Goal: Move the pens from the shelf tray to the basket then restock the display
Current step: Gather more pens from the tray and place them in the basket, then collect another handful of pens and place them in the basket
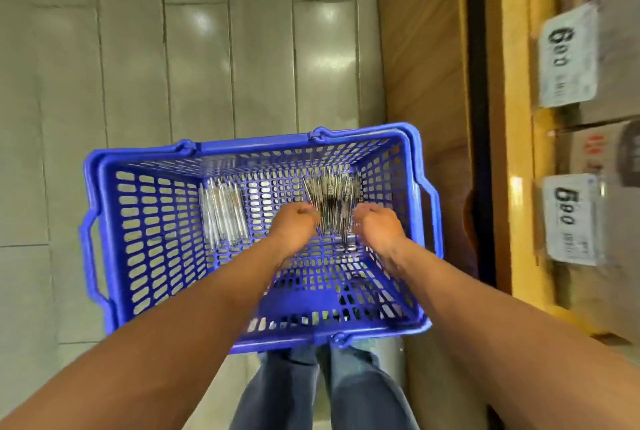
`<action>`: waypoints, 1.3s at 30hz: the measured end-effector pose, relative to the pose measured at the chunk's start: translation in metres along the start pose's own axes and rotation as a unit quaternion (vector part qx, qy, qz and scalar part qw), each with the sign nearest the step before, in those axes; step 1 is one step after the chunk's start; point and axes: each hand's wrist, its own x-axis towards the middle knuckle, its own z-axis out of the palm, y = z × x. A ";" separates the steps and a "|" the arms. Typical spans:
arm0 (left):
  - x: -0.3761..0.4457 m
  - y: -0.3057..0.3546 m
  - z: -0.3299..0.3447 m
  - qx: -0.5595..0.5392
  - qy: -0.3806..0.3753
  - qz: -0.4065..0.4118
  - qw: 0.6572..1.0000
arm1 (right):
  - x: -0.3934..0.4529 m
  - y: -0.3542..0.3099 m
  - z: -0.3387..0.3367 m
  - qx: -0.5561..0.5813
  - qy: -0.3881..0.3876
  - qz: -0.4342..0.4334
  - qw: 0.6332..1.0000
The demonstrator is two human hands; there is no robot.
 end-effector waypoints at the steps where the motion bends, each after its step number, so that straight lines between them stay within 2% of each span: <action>1: -0.018 0.008 -0.006 -0.022 0.002 -0.001 1.000 | -0.016 -0.009 -0.006 0.021 -0.006 0.004 1.000; 6: -0.124 0.053 -0.034 -0.077 -0.011 -0.009 0.997 | -0.118 -0.056 -0.047 0.122 -0.023 0.011 0.992; 12: -0.280 0.120 -0.059 -0.111 -0.018 0.023 0.993 | -0.287 -0.107 -0.123 0.243 -0.017 -0.012 0.970; 18: -0.431 0.187 -0.044 -0.133 -0.108 0.090 0.981 | -0.454 -0.109 -0.221 0.333 0.036 -0.104 0.937; 25: -0.562 0.229 0.037 -0.094 -0.238 0.130 0.958 | -0.606 -0.040 -0.317 0.520 0.135 -0.166 0.827; 31: -0.658 0.230 0.126 -0.004 -0.329 0.154 0.932 | -0.680 0.048 -0.366 0.590 0.190 -0.195 0.760; 35: -0.699 0.217 0.179 0.067 -0.360 0.151 0.918 | -0.702 0.115 -0.381 0.593 0.245 -0.177 0.746; 39: -0.714 0.198 0.218 0.130 -0.361 0.159 0.910 | -0.698 0.173 -0.389 0.562 0.280 -0.117 0.769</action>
